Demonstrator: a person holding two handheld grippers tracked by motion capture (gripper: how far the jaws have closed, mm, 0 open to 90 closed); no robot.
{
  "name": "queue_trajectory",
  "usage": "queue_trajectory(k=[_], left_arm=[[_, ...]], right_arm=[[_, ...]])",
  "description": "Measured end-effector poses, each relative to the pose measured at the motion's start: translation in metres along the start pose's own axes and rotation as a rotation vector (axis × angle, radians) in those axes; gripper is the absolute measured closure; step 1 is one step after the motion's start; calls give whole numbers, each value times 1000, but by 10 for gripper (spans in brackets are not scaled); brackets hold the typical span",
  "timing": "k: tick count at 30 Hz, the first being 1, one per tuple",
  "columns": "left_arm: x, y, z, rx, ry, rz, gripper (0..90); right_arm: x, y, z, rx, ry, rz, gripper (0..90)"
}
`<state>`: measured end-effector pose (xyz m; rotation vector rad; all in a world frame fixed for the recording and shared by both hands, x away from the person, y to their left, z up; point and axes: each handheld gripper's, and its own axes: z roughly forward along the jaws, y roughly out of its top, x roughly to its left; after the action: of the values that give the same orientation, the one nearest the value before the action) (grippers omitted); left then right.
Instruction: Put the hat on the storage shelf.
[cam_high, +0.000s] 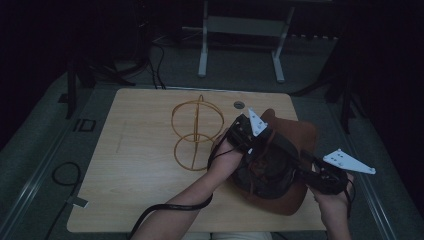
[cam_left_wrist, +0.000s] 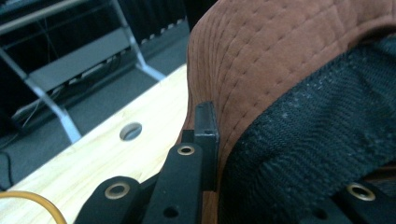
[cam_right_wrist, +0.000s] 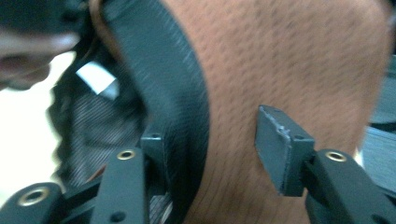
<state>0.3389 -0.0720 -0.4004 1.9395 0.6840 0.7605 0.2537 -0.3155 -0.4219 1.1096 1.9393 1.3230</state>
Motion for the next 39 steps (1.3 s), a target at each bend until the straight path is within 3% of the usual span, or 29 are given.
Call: queue_trajectory(k=[2,6,8,13,15,17,18,20,21,22,23,25,26,27,28,29,32,33,34,39], left_arm=[[1,0,-6,-34,-2,-1,865],[4,-2,-15,-64,-23,-8,864],[6,-3,-21,-80,-34,-40,865],[10,-5,-29,-113,-36,-72,864],[12,-6,-32,-135,-52,-68,864],[13,-7,-33,-149,-65,-67,863],[15,-9,-35,-172,-106,-57,863],[16,-9,-36,-165,-125,-61,862],[21,-12,-39,-178,-180,-75,862],[22,-13,-41,-183,-183,-71,862],[24,-14,-43,-204,-214,-75,862],[25,-15,-45,-216,-239,-79,862],[28,-18,-49,-270,-307,-75,862],[28,-18,-49,-270,-307,-75,862],[28,-19,-51,-294,-337,-64,862],[29,-21,-53,-350,-425,-62,862],[26,-23,-55,-414,-515,-46,861],[26,-23,-55,-414,-515,-46,861],[23,-23,-55,-449,-557,-43,862],[17,-24,-60,-513,-558,-11,861]], right_arm=[[-3,-2,-8,-14,38,20,486],[-11,1,-29,-36,103,14,471],[-14,4,-39,-62,134,16,471],[-19,12,-60,-95,174,-4,479],[-24,12,-69,-111,149,-5,481],[-33,12,-74,-111,89,-2,486],[-38,11,-75,-109,71,7,489],[-47,9,-73,-88,20,15,491],[-51,7,-70,-66,-9,12,491],[-53,6,-67,-55,-32,11,491],[-56,5,-64,-41,-50,10,491],[-60,3,-56,-28,-39,23,490],[-62,2,-51,-20,-32,28,490],[-62,2,-51,-20,-32,28,490],[-62,2,-49,-16,-17,33,490],[-60,3,-41,-13,39,44,484],[-49,5,-30,-9,118,30,472],[-44,6,-26,-5,158,23,465],[-37,7,-21,-4,192,14,462],[-7,12,-4,-5,325,-53,424]])
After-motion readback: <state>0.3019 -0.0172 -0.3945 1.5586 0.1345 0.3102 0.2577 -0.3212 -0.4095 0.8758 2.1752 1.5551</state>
